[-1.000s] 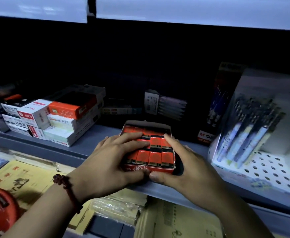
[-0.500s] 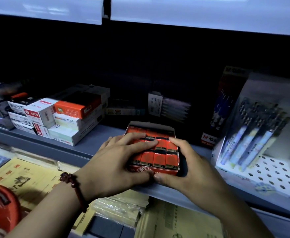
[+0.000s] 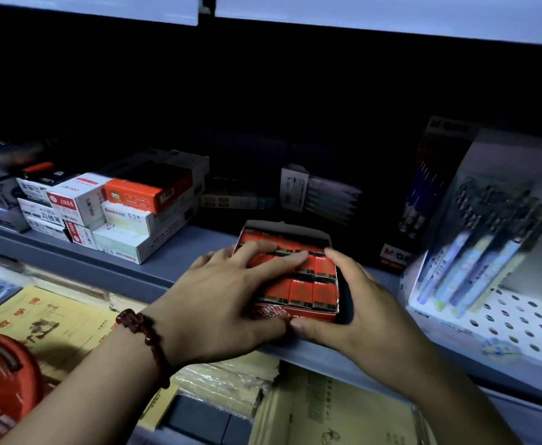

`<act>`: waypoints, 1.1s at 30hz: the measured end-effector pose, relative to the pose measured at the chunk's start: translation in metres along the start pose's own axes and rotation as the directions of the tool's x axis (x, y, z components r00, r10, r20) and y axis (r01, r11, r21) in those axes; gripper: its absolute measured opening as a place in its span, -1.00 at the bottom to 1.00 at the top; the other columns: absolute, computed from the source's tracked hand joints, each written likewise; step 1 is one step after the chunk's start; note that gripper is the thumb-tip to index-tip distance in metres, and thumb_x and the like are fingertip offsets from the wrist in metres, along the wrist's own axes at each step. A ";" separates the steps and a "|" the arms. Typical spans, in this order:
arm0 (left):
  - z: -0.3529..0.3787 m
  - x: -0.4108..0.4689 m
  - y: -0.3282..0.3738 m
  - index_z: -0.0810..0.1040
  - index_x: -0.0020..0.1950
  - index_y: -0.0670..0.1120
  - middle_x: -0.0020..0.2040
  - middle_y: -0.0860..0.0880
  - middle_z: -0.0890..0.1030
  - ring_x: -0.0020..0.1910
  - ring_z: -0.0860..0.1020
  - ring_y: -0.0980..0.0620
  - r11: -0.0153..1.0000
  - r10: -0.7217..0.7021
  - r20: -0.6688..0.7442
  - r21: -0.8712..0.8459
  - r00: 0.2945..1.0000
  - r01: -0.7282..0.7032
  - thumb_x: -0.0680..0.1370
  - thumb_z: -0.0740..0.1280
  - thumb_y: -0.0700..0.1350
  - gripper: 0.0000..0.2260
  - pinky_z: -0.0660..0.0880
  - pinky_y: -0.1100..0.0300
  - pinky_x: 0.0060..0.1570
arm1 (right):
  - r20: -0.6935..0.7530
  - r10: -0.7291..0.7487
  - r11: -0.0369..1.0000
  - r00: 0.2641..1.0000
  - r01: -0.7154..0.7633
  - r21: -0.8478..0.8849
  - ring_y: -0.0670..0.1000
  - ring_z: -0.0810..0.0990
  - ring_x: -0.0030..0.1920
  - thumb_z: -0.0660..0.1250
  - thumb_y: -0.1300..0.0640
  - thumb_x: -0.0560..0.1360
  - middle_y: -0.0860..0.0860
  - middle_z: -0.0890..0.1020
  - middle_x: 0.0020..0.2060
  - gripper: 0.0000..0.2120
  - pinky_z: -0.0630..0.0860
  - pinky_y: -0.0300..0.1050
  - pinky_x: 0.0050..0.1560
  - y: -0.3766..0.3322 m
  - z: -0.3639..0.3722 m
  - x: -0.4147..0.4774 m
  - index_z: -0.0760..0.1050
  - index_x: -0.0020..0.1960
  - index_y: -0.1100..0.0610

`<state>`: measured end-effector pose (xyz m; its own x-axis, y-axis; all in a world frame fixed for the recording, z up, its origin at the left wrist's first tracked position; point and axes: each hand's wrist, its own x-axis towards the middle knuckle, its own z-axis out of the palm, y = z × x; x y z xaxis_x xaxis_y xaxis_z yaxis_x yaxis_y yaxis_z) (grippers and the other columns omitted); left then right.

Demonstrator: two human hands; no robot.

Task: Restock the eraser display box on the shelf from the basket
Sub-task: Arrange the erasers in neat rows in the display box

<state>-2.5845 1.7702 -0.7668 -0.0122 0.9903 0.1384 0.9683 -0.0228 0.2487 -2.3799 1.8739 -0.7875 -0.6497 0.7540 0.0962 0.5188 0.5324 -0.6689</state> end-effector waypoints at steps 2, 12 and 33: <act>-0.001 0.000 0.001 -0.19 0.48 0.56 0.58 0.27 0.05 0.48 0.27 0.07 0.999 -0.002 0.024 0.034 1.000 0.001 0.51 0.22 0.39 -0.30 0.21 -0.02 0.50 | -0.003 0.001 1.000 1.000 -0.001 0.013 -0.23 0.42 0.36 0.51 -0.45 0.21 -0.32 0.41 0.37 0.03 0.47 -0.03 0.38 0.001 0.000 0.001 0.06 0.53 -0.36; -0.005 -0.001 0.000 -0.17 0.51 0.52 0.59 0.43 -0.01 0.65 -0.09 -0.06 0.996 -0.025 0.077 0.093 0.997 0.018 0.39 -0.05 0.46 -0.31 -0.43 -0.28 0.50 | -0.005 0.003 1.000 1.000 -0.003 0.014 -0.25 0.43 0.32 0.56 -0.40 0.22 -0.35 0.44 0.30 -0.02 0.48 -0.09 0.33 -0.003 -0.001 0.000 0.09 0.47 -0.38; 0.014 0.008 -0.014 0.33 0.53 0.27 0.49 0.35 0.36 0.54 0.20 0.28 0.977 0.129 -0.133 -0.154 0.983 -0.149 0.47 0.30 0.33 -0.37 0.20 0.07 0.55 | 0.016 -0.035 0.996 0.999 0.033 0.085 -0.32 0.38 0.39 0.56 -0.38 0.23 -0.37 0.40 0.41 -0.01 0.42 -0.11 0.43 0.004 -0.003 0.001 0.16 0.55 -0.34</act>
<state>-2.5946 1.7800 -0.7831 0.0797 0.9521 0.2953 0.9091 -0.1909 0.3704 -2.3770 1.8776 -0.7877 -0.6763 0.7287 0.1074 0.4480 0.5227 -0.7253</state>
